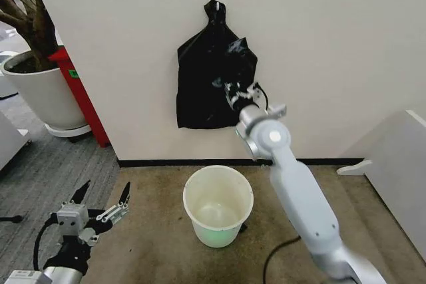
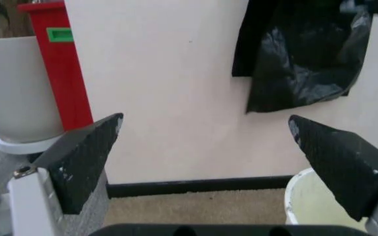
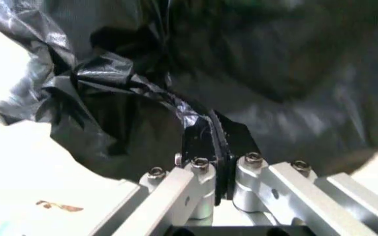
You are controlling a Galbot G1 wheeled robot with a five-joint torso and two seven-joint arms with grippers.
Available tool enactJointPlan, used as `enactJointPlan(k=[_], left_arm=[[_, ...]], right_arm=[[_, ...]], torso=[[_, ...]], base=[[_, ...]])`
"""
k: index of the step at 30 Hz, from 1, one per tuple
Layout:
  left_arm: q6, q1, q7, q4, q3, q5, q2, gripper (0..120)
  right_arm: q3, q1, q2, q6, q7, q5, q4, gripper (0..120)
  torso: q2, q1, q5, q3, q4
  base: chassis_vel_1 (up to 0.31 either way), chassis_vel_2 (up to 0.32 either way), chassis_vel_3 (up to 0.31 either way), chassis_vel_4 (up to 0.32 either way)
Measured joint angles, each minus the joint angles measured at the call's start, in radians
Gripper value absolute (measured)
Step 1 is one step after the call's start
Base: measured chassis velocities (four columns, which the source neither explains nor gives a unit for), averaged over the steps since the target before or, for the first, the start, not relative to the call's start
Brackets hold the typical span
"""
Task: Place the garbage bag over the trash bin.
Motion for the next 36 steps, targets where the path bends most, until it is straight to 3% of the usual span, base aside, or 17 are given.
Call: enactJointPlan(k=[9, 20, 30, 36], left_arm=[[-0.009, -0.009, 0.003, 0.0, 0.006, 0.001, 0.004, 100], [-0.01, -0.014, 0.008, 0.0, 0.015, 0.001, 0.012, 100], [-0.015, -0.015, 0.009, 0.0, 0.015, 0.001, 0.021, 100], [-0.016, -0.014, 0.008, 0.0, 0.012, -0.001, 0.031, 100]], right_arm=[[0.007, -0.243, -0.085, -0.014, -0.01, -0.048, 0.117, 0], [0.027, -0.425, -0.111, -0.028, -0.021, -0.108, 0.197, 0], [-0.015, -0.503, -0.079, -0.014, 0.009, -0.17, 0.214, 0], [0.0, -0.438, -0.077, -0.014, 0.013, -0.155, 0.25, 0]], torso=[[0.0, 0.0, 0.0, 0.0, 0.0], [0.0, 0.0, -0.0001, 0.0, 0.0], [0.0, 0.0, 0.0, 0.0, 0.0001], [0.0, 0.0, -0.0001, 0.0, 0.0002]], base=[[0.0, 0.0, 0.0, 0.0], [0.0, 0.0, 0.0, 0.0], [0.0, 0.0, 0.0, 0.0], [0.0, 0.0, 0.0, 0.0]])
